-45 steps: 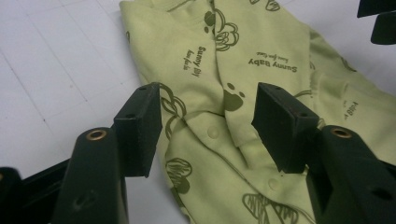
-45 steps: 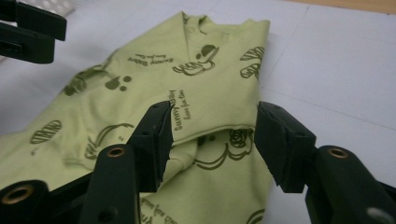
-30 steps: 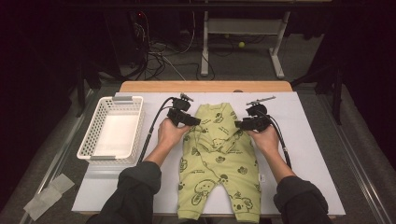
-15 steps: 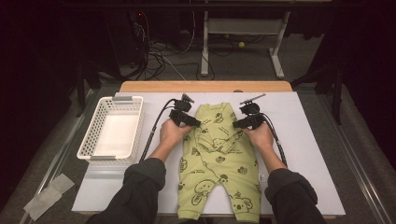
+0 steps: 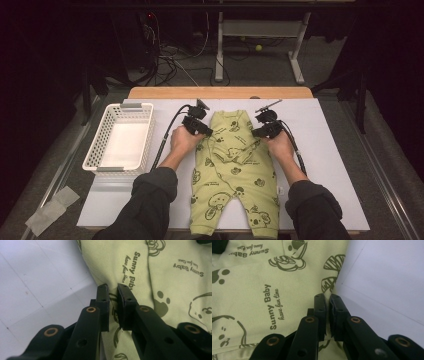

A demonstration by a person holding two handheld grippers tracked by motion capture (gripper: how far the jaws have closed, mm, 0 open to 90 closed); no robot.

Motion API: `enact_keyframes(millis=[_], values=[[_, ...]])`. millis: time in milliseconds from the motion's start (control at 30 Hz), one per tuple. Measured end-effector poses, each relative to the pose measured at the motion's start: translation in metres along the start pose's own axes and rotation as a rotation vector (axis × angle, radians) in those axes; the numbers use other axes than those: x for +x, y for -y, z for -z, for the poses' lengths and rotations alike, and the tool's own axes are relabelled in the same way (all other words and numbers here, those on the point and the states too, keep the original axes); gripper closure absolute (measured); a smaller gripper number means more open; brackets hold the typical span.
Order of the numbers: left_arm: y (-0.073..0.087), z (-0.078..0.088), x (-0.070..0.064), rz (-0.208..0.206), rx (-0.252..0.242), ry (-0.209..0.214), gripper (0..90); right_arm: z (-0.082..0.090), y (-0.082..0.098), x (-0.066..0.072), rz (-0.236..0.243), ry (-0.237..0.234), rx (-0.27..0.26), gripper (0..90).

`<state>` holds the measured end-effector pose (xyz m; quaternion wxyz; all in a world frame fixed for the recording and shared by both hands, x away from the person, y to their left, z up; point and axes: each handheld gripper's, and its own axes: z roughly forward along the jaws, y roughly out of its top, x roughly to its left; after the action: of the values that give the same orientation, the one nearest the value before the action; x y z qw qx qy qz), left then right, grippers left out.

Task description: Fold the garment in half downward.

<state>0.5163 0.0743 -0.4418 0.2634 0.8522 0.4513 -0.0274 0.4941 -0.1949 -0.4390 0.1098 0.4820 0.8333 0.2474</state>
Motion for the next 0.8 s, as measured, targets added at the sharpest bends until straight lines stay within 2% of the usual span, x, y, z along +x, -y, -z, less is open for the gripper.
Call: enact_keyframes(millis=[100, 233, 300, 400, 467, 567, 800], values=[[-0.005, 0.003, -0.001, -0.017, -0.016, -0.026, 78.9, 0.001, -0.002, -0.001, 0.009, 0.033, -0.013, 86.4], [-0.02, 0.014, -0.005, -0.038, -0.035, -0.054, 79.1, 0.006, -0.01, -0.003, -0.007, 0.083, -0.033, 86.6], [-0.027, 0.022, -0.005, -0.033, -0.053, -0.069, 79.0, 0.01, -0.017, -0.002, 0.0, 0.107, -0.052, 86.6], [-0.032, 0.032, -0.003, -0.009, -0.113, -0.072, 78.9, 0.02, -0.028, -0.001, 0.01, 0.126, -0.094, 86.6], [-0.03, 0.034, -0.001, -0.003, -0.122, -0.055, 78.7, 0.024, -0.031, 0.001, 0.032, 0.145, -0.108, 86.6], [-0.025, 0.03, -0.002, -0.028, -0.094, -0.063, 78.3, 0.026, -0.029, 0.005, 0.055, 0.151, -0.11, 86.5], [-0.011, 0.039, -0.006, -0.064, -0.101, -0.04, 77.8, 0.025, -0.007, 0.01, 0.091, 0.143, -0.139, 86.3]])
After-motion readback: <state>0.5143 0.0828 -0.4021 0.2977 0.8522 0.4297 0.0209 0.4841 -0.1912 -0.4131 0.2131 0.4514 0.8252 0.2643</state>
